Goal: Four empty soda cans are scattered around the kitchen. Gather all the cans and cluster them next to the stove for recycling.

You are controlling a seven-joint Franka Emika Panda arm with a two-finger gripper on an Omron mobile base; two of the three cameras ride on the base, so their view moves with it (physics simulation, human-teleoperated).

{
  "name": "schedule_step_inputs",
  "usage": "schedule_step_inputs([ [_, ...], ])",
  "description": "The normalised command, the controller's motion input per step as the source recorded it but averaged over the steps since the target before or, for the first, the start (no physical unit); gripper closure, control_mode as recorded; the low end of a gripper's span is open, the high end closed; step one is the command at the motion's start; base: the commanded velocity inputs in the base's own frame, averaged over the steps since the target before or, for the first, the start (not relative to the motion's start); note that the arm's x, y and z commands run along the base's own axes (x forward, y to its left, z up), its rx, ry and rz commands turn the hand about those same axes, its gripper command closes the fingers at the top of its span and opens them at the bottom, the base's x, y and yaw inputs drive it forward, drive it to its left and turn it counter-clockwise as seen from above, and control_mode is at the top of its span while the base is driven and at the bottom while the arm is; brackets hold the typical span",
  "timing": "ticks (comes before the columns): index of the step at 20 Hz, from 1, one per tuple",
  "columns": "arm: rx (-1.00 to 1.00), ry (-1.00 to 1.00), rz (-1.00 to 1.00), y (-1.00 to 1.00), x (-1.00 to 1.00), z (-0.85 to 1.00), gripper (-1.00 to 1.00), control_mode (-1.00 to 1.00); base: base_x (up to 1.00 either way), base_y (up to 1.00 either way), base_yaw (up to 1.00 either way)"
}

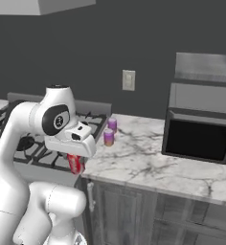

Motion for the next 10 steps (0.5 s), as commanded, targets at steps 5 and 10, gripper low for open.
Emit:
schedule_step_inputs([
  [5,0.0,0.0,0.0,0.0,0.0,0.0,1.0,1.0,0.19,0.26,-0.02],
  [10,0.0,0.0,0.0,0.0,0.0,0.0,1.0,1.0,0.06,0.1,0.0],
])
